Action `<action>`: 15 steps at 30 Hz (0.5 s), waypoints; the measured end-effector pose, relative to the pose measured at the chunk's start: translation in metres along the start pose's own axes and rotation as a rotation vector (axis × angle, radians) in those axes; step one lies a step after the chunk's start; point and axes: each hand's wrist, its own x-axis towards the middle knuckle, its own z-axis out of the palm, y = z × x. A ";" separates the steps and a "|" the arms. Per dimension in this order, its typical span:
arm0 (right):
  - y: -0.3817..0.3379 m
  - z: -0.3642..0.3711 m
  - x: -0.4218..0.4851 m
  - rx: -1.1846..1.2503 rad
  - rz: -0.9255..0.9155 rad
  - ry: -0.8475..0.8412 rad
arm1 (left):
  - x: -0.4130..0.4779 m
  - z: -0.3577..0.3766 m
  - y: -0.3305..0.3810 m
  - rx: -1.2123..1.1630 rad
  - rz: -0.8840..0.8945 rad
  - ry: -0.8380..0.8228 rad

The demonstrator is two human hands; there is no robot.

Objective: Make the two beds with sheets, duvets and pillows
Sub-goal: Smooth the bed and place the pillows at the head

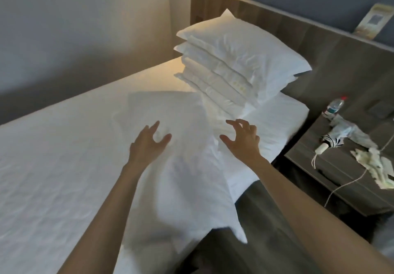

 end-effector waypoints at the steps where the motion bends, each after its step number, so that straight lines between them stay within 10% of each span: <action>1: 0.003 -0.002 0.001 0.012 -0.005 0.006 | 0.000 0.007 0.008 0.037 0.031 0.009; 15: 0.162 -0.106 -0.079 0.087 0.164 0.398 | -0.021 0.142 0.218 0.275 0.845 -0.132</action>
